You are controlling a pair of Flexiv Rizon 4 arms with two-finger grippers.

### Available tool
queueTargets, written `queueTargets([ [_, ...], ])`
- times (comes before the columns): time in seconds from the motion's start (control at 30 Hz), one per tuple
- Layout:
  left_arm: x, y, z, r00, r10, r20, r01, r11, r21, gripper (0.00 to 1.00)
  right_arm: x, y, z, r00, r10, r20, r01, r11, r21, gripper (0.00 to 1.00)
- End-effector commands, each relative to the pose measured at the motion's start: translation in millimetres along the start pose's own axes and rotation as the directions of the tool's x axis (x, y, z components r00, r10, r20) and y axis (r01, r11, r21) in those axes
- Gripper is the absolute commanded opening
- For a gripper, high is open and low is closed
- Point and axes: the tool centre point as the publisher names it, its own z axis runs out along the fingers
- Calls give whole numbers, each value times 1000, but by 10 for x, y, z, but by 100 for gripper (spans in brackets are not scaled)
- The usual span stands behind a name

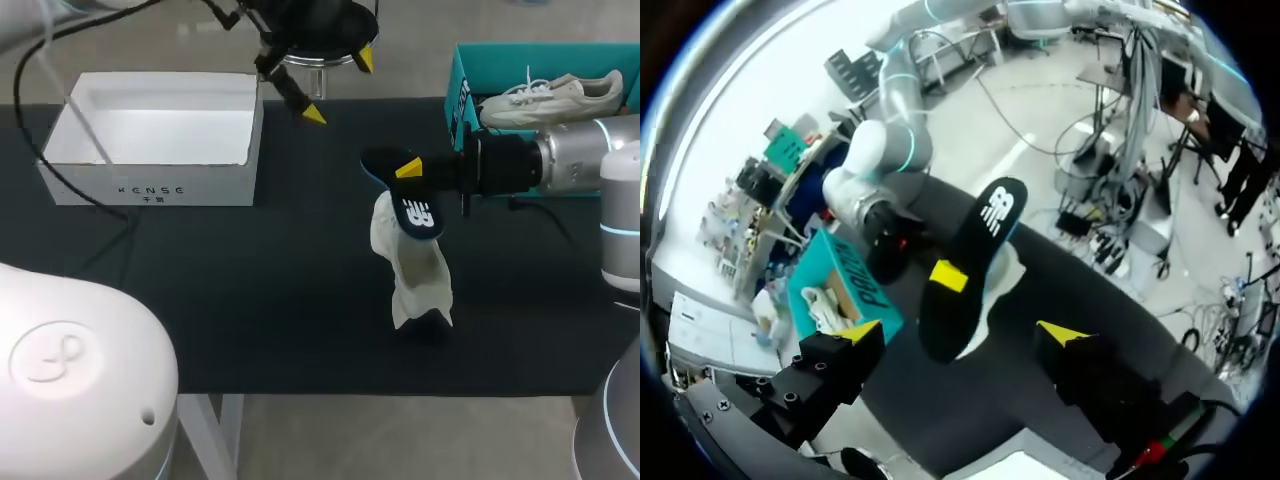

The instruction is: Take the shoe out of the shoebox, open the shoe tongue, remove and reinsert the insole, then place the shoe into the shoebox

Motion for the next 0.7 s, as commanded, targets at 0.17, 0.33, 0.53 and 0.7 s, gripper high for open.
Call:
queueTargets([
  [0.17, -138, -10, 67, 814, 42, -579, -68, 997, -23, 100, -6, 8, 13, 1000, 0, 1, 0, 1000, 0, 0],
  [0.33, -138, -10, 67, 814, 42, -579, -68, 997, -23, 100, -6, 8, 13, 1000, 0, 1, 0, 1000, 0, 0],
  [0.53, -138, -10, 67, 814, 42, -579, -68, 997, -23, 100, -6, 8, 13, 1000, 0, 1, 0, 1000, 0, 0],
  [0.7, -195, -198, 7, 855, 182, -486, -222, 975, -27, 100, -6, 8, 13, 1000, 0, 1, 0, 1000, 0, 0],
])
